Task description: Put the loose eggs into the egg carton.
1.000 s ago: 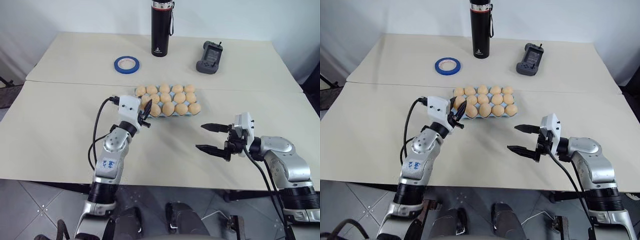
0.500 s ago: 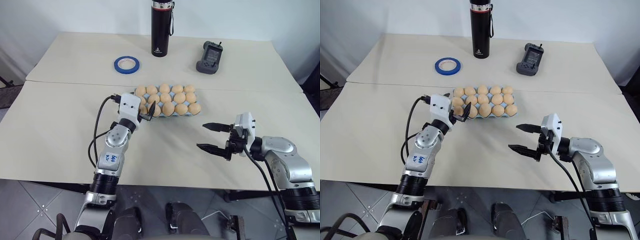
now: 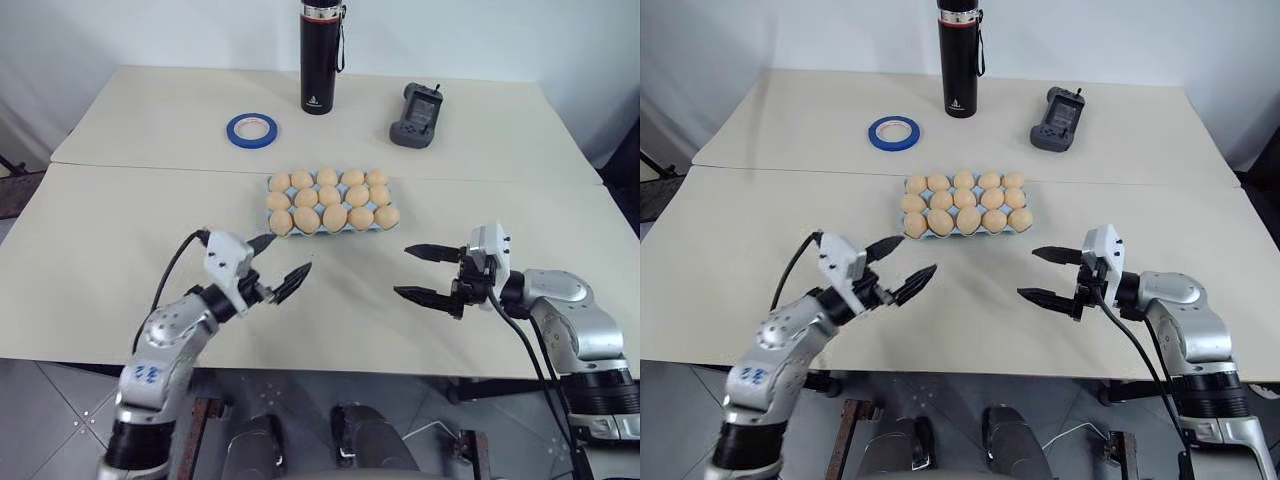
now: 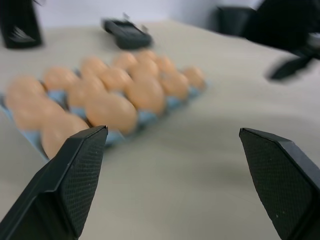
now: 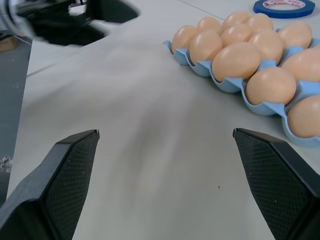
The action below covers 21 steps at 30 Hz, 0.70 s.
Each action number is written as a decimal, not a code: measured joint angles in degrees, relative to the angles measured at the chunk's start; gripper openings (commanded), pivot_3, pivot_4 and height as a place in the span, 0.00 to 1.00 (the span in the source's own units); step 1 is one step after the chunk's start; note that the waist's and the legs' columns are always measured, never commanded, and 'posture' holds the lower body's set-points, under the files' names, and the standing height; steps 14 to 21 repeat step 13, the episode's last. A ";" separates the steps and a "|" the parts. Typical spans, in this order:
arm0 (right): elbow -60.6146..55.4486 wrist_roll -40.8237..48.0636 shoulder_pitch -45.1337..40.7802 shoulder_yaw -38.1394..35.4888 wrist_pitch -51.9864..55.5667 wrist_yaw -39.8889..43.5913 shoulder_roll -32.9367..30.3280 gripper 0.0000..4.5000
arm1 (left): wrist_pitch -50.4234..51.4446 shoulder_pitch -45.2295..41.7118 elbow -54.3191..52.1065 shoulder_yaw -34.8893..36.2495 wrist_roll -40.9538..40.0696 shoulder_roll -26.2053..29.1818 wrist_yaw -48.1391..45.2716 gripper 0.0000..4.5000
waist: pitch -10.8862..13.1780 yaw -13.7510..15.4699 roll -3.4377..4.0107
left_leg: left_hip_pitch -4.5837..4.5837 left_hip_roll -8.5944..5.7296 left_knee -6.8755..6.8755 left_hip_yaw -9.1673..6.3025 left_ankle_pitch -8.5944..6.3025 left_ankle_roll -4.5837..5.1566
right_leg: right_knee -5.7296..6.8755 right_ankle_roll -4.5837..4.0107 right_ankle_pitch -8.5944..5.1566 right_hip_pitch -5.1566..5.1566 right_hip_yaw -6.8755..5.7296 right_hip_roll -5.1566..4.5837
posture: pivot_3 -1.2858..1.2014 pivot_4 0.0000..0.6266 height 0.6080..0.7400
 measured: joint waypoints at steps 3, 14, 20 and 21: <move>1.07 -0.41 -0.59 0.21 -0.52 0.39 0.04 1.00 | -0.36 0.72 1.95 3.66 -1.67 4.20 -3.92 1.00 | 0.00 0.01 0.00 | -0.01 0.00 -0.02 -0.03 -0.04 0.08 | -0.02 -0.05 0.02 -0.01 -0.02 -0.01 | 0.52 0.24 1.00; 2.64 -1.76 -2.27 1.34 -1.75 0.75 1.75 1.00 | -6.47 -2.57 13.09 7.98 -2.23 9.04 -12.39 1.00 | 0.01 0.07 0.02 | -0.10 0.03 -0.10 -0.01 -0.14 0.25 | -0.14 -0.07 -0.04 -0.08 -0.07 -0.04 | 0.52 0.24 1.00; 2.64 -1.76 -2.27 1.34 -1.75 0.75 1.75 1.00 | -6.47 -2.57 13.09 7.98 -2.23 9.04 -12.39 1.00 | 0.01 0.07 0.02 | -0.10 0.03 -0.10 -0.01 -0.14 0.25 | -0.14 -0.07 -0.04 -0.08 -0.07 -0.04 | 0.52 0.24 1.00; 2.64 -1.76 -2.27 1.34 -1.75 0.75 1.75 1.00 | -6.47 -2.57 13.09 7.98 -2.23 9.04 -12.39 1.00 | 0.01 0.07 0.02 | -0.10 0.03 -0.10 -0.01 -0.14 0.25 | -0.14 -0.07 -0.04 -0.08 -0.07 -0.04 | 0.52 0.24 1.00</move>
